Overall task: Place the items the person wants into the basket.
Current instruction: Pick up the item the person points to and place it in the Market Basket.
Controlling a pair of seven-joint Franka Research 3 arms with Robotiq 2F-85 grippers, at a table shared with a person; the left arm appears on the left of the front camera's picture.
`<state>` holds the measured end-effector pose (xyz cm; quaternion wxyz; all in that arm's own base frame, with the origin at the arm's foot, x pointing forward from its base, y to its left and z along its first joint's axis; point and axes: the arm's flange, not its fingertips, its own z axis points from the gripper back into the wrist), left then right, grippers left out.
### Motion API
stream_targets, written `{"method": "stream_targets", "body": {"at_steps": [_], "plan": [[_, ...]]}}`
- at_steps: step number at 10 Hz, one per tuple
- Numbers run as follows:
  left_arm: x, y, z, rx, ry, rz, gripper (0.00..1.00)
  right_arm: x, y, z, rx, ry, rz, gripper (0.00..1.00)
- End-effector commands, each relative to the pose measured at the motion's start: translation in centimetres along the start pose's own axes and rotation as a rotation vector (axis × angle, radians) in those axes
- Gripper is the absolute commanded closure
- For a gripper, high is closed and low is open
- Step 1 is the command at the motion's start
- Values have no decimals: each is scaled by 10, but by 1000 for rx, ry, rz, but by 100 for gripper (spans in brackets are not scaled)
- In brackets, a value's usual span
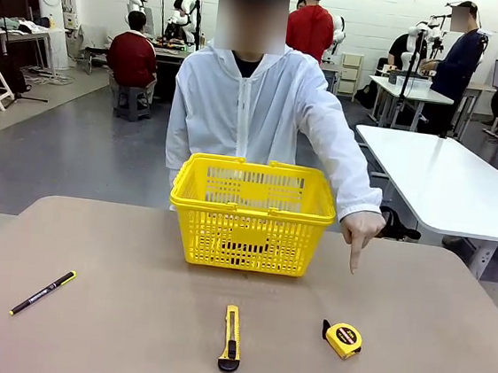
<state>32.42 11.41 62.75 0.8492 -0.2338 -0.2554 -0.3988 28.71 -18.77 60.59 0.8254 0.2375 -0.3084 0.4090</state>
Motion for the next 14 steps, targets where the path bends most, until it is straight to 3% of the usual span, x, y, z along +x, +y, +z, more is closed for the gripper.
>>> {"method": "stream_targets", "body": {"at_steps": [1, 4, 5, 6, 9, 11, 14], "plan": [[-4, -3, -1, -9, -14, -20, 6, 1, 1, -3, 13, -35, 17, 0], [-4, -3, -1, -9, -14, -20, 6, 1, 1, -3, 13, -35, 17, 0], [-4, -3, -1, -9, -14, -20, 6, 0, 0, 0, 0, 0, 0, 0], [-4, -3, -1, -9, -14, -20, 6, 33, 20, -11, -25, 118, -21, 0], [-4, -3, -1, -9, -14, -20, 6, 148, 69, -91, -96, 439, -185, 0], [-4, -3, -1, -9, -14, -20, 6, 185, 85, -152, -246, 482, -388, 0], [-4, -3, -1, -9, -14, -20, 6, 210, 107, -246, -403, 532, -517, 0]]}}
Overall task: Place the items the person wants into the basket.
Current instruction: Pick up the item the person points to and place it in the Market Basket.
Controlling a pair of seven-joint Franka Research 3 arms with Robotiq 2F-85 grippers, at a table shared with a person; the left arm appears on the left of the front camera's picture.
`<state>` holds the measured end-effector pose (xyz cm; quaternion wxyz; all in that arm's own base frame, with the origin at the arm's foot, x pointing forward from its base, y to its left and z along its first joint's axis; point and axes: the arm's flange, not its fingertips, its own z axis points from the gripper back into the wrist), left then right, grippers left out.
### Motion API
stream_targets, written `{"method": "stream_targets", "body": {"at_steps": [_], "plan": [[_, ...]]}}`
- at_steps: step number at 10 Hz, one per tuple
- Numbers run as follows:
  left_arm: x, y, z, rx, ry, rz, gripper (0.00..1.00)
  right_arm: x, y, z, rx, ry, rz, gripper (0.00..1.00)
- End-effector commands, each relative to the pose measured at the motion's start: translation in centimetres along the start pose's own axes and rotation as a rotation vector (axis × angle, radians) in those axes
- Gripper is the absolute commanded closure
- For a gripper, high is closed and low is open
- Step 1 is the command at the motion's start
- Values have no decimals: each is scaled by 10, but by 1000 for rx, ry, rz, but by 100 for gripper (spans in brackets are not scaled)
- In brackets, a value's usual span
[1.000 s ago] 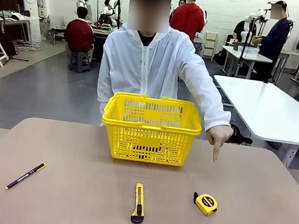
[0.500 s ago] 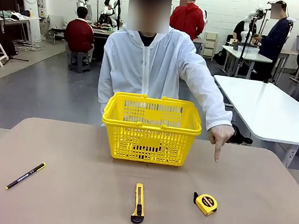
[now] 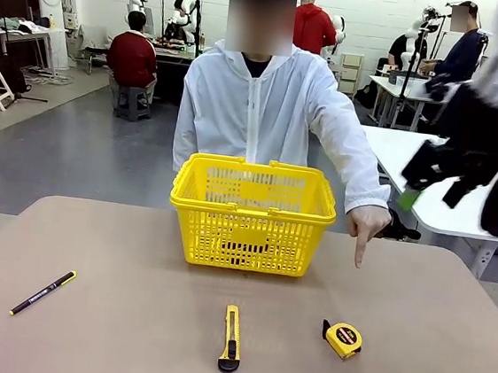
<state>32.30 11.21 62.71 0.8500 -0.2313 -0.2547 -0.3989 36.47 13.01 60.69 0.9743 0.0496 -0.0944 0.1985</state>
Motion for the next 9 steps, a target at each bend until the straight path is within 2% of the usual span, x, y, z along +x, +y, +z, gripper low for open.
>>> {"method": "stream_targets", "body": {"at_steps": [1, 4, 9], "plan": [[-4, -1, 0, -13, -17, -19, 6, 23, 15, -34, -72, 33, -100, 0], [-4, -1, 0, -13, -17, -19, 6, 34, 22, -82, -77, 49, -156, 0], [-4, -1, 0, -13, -17, -19, 6, 34, 22, -74, -65, 52, -131, 0]]}}
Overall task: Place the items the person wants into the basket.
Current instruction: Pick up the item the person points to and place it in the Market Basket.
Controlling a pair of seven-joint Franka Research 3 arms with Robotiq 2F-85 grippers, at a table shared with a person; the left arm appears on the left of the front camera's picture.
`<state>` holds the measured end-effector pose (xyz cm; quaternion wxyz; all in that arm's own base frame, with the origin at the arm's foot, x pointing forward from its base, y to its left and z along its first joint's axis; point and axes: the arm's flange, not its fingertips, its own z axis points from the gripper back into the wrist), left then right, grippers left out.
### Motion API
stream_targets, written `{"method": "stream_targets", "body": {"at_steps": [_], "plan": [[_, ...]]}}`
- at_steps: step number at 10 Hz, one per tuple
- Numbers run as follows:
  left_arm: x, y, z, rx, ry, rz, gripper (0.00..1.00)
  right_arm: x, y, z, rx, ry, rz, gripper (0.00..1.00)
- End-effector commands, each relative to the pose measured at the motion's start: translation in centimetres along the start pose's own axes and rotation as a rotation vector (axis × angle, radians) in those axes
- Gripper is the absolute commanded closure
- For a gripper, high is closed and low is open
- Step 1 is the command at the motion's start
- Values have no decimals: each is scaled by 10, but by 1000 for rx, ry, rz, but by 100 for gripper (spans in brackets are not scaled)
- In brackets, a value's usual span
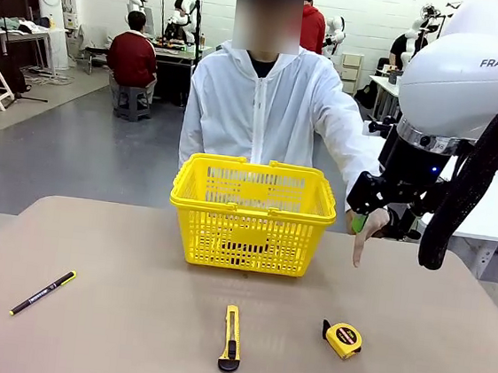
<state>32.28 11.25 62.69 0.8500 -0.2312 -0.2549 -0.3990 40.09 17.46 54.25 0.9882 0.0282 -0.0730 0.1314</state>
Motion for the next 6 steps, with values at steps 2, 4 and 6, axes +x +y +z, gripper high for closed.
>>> {"method": "stream_targets", "body": {"at_steps": [2, 4, 6], "plan": [[-3, -1, 0, -13, -17, -19, 6, -2, -1, 0, -18, 4, 3, 0], [-3, -1, 0, -13, -17, -19, 6, -6, 1, -31, -40, 22, -10, 0], [-3, -1, 0, -13, -17, -19, 6, -21, 8, -79, -49, 62, 38, 0]]}}
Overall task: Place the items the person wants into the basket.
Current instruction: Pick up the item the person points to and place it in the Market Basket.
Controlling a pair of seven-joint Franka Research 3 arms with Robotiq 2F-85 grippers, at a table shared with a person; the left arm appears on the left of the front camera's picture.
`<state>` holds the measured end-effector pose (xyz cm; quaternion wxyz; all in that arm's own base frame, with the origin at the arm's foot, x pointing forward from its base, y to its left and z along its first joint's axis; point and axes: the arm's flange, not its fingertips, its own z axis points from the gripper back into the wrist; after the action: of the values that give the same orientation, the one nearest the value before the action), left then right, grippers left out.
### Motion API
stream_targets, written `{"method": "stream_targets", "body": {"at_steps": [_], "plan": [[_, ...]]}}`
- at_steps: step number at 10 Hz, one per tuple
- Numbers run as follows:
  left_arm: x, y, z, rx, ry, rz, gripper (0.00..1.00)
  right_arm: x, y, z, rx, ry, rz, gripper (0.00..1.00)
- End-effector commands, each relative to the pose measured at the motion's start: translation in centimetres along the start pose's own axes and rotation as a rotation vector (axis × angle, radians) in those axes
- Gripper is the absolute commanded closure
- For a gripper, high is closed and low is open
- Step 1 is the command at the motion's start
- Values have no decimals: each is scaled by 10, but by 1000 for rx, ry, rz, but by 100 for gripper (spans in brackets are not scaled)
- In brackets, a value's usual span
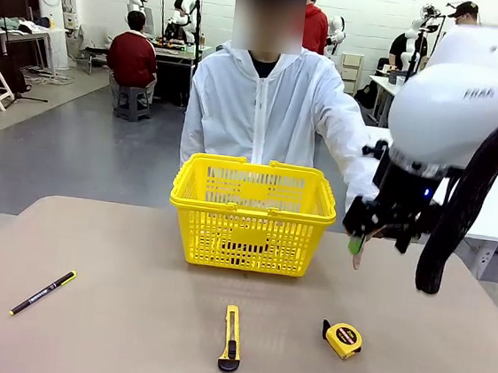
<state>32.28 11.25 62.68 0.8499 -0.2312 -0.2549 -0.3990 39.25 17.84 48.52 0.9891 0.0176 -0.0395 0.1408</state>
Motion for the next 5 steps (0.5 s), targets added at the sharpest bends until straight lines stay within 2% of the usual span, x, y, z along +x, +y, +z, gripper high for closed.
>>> {"method": "stream_targets", "body": {"at_steps": [1, 3, 5], "plan": [[-3, -1, 0, -13, -17, -19, 6, -7, 8, -41, -45, -19, 34, 0], [-3, -1, 0, -13, -17, -19, 6, -9, 12, -76, -31, -17, 72, 0], [-3, -1, 0, -13, -17, -19, 6, -4, 12, -108, -54, -68, 104, 0]]}}
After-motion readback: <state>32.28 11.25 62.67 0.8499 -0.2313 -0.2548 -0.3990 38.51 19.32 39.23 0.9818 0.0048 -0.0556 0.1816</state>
